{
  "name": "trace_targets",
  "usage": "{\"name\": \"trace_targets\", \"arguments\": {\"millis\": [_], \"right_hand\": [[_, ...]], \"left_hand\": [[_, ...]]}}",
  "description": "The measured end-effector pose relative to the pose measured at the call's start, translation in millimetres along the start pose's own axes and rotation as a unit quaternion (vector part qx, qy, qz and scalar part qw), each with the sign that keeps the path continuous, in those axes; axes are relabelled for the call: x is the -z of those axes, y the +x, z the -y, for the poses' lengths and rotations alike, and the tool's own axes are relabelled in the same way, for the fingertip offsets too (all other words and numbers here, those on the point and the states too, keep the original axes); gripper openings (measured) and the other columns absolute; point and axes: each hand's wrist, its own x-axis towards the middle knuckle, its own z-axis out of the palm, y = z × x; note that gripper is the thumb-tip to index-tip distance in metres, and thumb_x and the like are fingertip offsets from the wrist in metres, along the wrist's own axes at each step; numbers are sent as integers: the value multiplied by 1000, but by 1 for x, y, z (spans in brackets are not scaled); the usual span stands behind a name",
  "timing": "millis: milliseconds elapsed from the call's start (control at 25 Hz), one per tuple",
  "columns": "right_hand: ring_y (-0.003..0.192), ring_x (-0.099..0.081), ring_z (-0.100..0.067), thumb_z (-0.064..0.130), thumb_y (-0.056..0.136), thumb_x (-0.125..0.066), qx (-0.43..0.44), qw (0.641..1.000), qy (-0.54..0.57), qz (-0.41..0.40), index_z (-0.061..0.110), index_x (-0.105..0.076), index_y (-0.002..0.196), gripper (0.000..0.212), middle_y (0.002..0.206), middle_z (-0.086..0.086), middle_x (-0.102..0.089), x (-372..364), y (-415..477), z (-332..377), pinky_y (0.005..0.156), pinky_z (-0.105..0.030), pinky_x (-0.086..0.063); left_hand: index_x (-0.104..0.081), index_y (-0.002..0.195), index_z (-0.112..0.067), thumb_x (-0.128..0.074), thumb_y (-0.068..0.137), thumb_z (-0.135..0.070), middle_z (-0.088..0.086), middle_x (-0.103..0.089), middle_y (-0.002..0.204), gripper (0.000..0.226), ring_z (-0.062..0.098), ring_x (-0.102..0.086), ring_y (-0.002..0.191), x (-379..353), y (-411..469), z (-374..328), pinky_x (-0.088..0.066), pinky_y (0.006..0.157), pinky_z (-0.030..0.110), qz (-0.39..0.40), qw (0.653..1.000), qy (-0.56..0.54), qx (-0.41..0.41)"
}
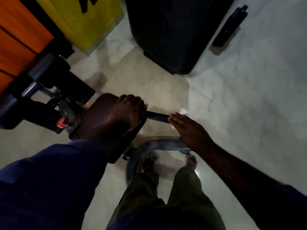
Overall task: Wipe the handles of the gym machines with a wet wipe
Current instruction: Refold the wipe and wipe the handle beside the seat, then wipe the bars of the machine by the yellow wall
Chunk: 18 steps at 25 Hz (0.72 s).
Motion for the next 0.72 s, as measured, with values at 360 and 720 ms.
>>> {"name": "trace_targets", "arguments": {"millis": [360, 720], "right_hand": [[98, -70, -16, 23, 106, -57, -409, 712, 530, -213, 19, -77, 115, 22, 109, -2, -76, 168, -64, -26, 88, -34, -56], [72, -66, -21, 28, 83, -86, -429, 615, 491, -443, 7, -74, 93, 27, 85, -20, -74, 340, -204, -96, 62, -37, -56]], "left_hand": [[-72, 118, -25, -93, 73, -37, -3, -76, 118, 51, 12, -74, 102, 94, 76, -144, -56, 99, 31, 210, 809, -548, 39], [-70, 102, 5, -79, 89, -13, 28, -74, 97, 24, 26, -72, 83, 239, 145, -387, -54, 80, 41, 184, 736, -644, -97]]}}
